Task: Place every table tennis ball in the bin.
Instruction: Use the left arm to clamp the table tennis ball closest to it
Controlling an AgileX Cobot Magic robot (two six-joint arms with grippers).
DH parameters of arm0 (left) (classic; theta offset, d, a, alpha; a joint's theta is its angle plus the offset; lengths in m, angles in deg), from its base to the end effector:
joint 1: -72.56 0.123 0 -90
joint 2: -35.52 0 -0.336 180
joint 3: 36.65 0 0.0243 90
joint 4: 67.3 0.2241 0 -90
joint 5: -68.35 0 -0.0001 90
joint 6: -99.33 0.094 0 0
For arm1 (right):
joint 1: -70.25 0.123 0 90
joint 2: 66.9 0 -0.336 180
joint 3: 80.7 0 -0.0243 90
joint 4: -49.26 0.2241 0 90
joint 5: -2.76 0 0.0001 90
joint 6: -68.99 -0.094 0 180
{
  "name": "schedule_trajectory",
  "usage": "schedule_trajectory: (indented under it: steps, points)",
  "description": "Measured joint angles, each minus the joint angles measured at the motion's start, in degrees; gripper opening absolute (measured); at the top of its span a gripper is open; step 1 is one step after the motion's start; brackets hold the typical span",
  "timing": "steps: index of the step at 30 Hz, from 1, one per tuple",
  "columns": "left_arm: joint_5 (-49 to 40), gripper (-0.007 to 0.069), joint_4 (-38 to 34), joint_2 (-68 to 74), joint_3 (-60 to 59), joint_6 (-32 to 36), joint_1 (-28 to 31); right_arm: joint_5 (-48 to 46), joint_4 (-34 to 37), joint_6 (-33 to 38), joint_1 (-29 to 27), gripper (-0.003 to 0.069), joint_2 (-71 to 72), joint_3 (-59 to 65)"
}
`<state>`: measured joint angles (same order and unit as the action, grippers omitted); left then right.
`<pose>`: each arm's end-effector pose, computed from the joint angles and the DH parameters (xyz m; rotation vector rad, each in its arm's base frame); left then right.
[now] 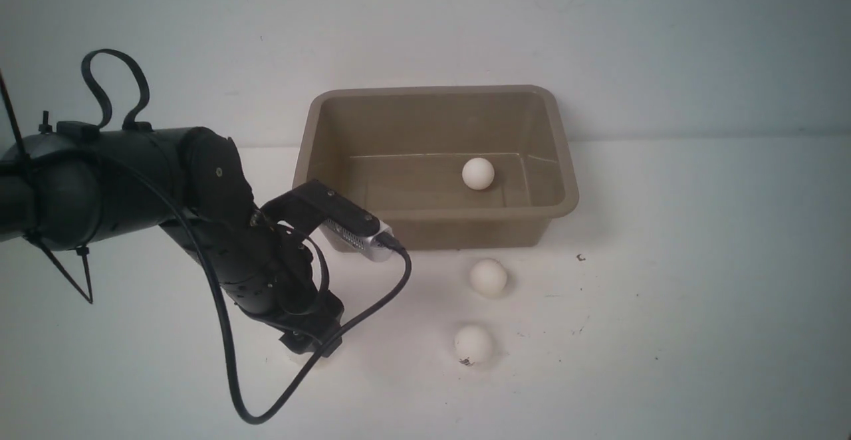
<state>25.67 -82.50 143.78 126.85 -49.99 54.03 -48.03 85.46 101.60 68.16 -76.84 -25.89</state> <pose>0.3027 -0.1191 0.2443 0.9689 2.7258 -0.2566 -0.0583 0.0452 0.2707 -0.4102 1.8396 0.3352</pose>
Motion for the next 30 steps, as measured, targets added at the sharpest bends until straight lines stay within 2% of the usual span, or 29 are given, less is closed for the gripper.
schedule_trajectory:
  steps: [12, 14, 17, 22, 27, 30]
  points:
    - [2.8, 0.0508, 2.3, 5.2, 0.0, -0.4, 0.0, 0.0, 0.1, 0.0, 0.0, 0.0461, 0.0, 0.0]
    - [2.8, 0.0477, 2.3, 6.0, 0.0, -0.6, 0.0, 0.0, 0.1, 0.0, 0.0, 0.0461, 0.0, 0.0]
    - [2.7, 0.0344, 2.5, 6.2, 0.0, -0.9, 0.0, 0.0, 0.1, 0.0, 0.0, 0.0461, 0.0, 0.0]
    - [2.6, 0.0346, 2.1, 1.6, 0.0, -0.7, -0.1, 0.0, 0.1, 0.0, 0.0, 0.0461, 0.0, 0.0]
    - [3.1, 0.0346, -0.5, -7.6, 0.0, 5.5, -0.4, 0.0, 0.0, 0.0, 0.0, 0.0461, 0.0, 0.0]
    - [9.9, 0.0346, -2.7, -11.9, 0.0, 11.5, -0.5, 0.0, 0.0, 0.0, 0.0, 0.0461, 0.0, 0.0]
